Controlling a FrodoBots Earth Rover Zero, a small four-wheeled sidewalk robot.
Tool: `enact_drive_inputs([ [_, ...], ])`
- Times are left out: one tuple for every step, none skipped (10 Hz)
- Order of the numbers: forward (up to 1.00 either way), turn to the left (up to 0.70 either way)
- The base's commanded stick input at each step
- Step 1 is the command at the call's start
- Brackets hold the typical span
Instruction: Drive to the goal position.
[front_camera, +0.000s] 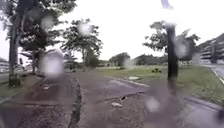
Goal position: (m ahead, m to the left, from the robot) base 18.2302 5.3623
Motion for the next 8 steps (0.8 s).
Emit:
enact_drive_inputs([
  [0.7,0.15],
  [0.7,0.35],
  [0.7,0.35],
  [0.7,0.25],
  [0.7,0.0],
  [0.7,0.0],
  [0.7,0.0],
  [0.7,0.0],
])
